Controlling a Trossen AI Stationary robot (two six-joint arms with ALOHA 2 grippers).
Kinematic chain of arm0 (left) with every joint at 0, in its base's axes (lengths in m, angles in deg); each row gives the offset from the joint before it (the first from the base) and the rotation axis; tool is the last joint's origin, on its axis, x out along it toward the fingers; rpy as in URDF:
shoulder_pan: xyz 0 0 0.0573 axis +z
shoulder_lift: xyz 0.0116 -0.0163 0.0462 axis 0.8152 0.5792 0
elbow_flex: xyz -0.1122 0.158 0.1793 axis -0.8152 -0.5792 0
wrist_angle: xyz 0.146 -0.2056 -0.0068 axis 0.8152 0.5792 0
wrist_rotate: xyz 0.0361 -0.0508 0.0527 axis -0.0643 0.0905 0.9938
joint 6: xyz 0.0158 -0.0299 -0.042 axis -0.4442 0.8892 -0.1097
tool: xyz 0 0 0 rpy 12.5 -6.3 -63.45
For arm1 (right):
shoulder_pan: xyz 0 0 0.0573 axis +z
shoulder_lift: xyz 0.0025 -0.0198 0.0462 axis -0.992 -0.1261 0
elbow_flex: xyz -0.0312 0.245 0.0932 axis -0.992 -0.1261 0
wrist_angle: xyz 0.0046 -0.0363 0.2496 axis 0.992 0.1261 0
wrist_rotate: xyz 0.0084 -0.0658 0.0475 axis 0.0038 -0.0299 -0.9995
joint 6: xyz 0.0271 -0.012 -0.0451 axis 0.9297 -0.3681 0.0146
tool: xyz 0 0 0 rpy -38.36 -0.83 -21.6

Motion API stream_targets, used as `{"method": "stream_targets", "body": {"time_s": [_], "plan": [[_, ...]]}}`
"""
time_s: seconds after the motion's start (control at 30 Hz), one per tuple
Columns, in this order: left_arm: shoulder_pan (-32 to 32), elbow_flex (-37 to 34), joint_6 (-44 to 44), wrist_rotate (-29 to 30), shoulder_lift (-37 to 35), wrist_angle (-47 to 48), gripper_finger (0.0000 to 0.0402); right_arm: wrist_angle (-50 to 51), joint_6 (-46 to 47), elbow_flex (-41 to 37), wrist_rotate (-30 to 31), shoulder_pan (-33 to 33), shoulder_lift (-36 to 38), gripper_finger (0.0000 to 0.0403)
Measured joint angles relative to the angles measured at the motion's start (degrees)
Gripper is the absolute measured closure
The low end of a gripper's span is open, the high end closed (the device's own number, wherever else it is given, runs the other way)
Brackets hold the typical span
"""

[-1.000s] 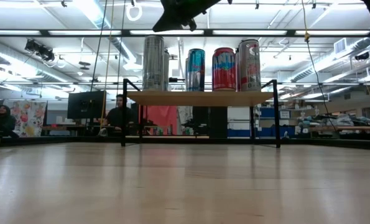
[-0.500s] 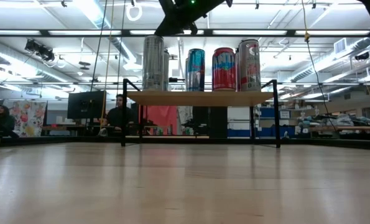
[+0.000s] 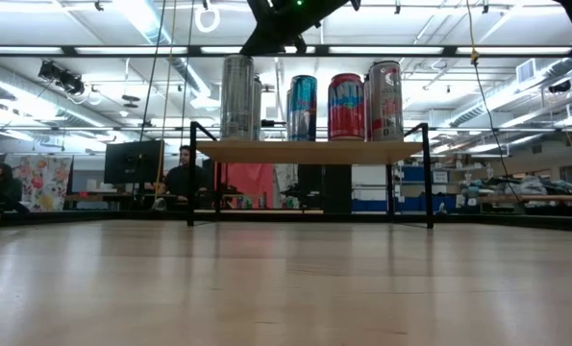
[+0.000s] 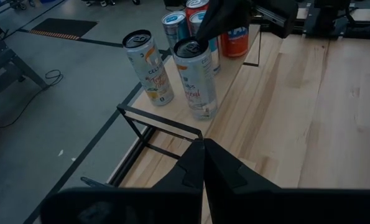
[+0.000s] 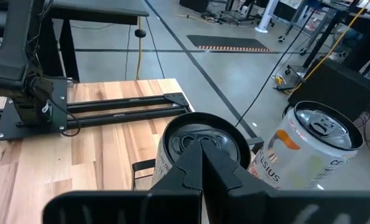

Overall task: Place canned beverage on shelf
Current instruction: Adjust the soda cans on the shelf

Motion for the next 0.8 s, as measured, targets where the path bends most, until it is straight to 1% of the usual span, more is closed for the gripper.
{"method": "stream_targets", "body": {"time_s": [0.07,0.2,0.37,0.67,0.8], "plan": [[0.0,0.0,0.0,0.0,0.0,0.0,0.0395,0.2,-0.3,0.0,0.4,0.0,0.0,0.0400],[0.0,0.0,0.0,0.0,0.0,0.0,0.0395,2.5,-0.3,0.0,4.0,0.0,0.6,0.0400],[0.0,0.0,0.0,0.0,0.0,0.0,0.0395,3.4,-0.1,-0.1,6.3,0.0,1.0,0.0400],[0.0,0.0,0.0,0.0,0.0,0.0,0.0395,3.7,-0.1,-0.1,7.2,-1.0,1.1,0.0400],[0.0,0.0,0.0,0.0,0.0,0.0,0.0395,3.4,-0.1,-0.1,5.7,-1.3,1.1,0.0400]]}}
